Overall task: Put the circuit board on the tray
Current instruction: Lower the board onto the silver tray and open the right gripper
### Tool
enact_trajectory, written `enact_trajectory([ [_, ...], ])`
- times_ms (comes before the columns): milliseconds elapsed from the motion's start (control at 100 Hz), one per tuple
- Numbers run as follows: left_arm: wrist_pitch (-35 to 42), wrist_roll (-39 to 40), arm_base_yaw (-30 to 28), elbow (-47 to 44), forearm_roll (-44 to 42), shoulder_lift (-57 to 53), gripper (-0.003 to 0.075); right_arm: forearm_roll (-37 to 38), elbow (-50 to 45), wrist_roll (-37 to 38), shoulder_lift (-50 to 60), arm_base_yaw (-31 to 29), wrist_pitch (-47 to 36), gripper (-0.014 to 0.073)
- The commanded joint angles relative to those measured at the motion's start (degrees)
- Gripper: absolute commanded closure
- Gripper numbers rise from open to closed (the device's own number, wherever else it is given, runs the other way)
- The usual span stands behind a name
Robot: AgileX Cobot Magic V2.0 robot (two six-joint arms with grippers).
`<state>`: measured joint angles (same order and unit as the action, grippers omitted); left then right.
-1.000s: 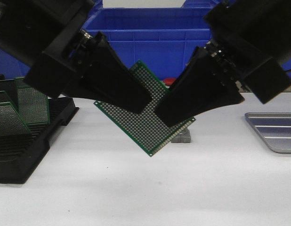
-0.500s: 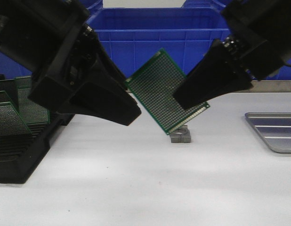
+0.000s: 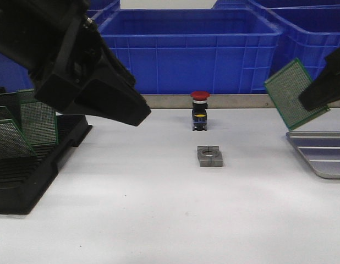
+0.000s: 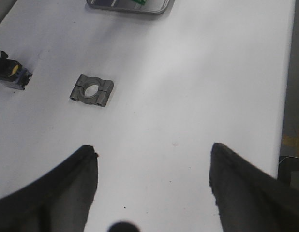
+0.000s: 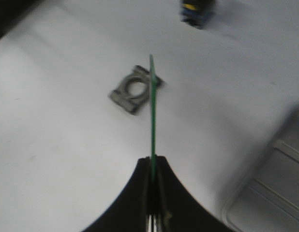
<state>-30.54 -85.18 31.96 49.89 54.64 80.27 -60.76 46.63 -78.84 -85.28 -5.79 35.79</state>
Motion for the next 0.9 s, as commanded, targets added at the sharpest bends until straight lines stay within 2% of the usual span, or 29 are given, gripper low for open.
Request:
enact_trajectory([
  [0,0.8,0.54,-0.12,1.83,1.97,-1.94,0.0259,-2.7,1.72,0.85,-0.75,-2.4,-3.99,0.0715],
  [220,0.8,0.54,-0.12,1.83,1.97,-1.94,0.0259,-5.71,1.72,0.85,-6.88,-3.88,-12.34,0.0715],
  [430,0.8,0.54,-0.12,1.83,1.97,-1.94,0.0259,-7.75,1.72,0.85,-9.18,-3.88,-14.85,0.0694],
  [500,0.8,0.54,-0.12,1.83,1.97,-1.94,0.0259,-7.75,1.72,1.35,-9.18,-3.88,-15.27,0.0588],
  [570,0.8,0.54,-0.12,1.83,1.97,-1.94,0.0259,-7.75,1.72,2.37,-9.18,-3.88,-15.73,0.0399],
  [630,0.8,0.54,-0.12,1.83,1.97,-1.94,0.0259,-7.75,1.72,2.37,-9.06,-3.88,-16.72,0.0189],
  [640,0.8,0.54,-0.12,1.83,1.97,-1.94,0.0259,-7.75,1.72,2.37,-9.06,-3.88,-16.85,0.0189],
  [690,0.8,0.54,-0.12,1.83,1.97,-1.94,0.0259,-7.75,1.72,2.37,-8.94,-3.88,-17.96,0.0063],
  [760,0.8,0.54,-0.12,1.83,1.97,-1.94,0.0259,-7.75,1.72,2.37,-8.58,-3.88,-19.36,-0.0013],
  [890,0.8,0.54,-0.67,1.83,1.97,-1.98,0.0259,-7.7,1.72,2.37,-6.69,-3.88,-19.62,0.0006],
])
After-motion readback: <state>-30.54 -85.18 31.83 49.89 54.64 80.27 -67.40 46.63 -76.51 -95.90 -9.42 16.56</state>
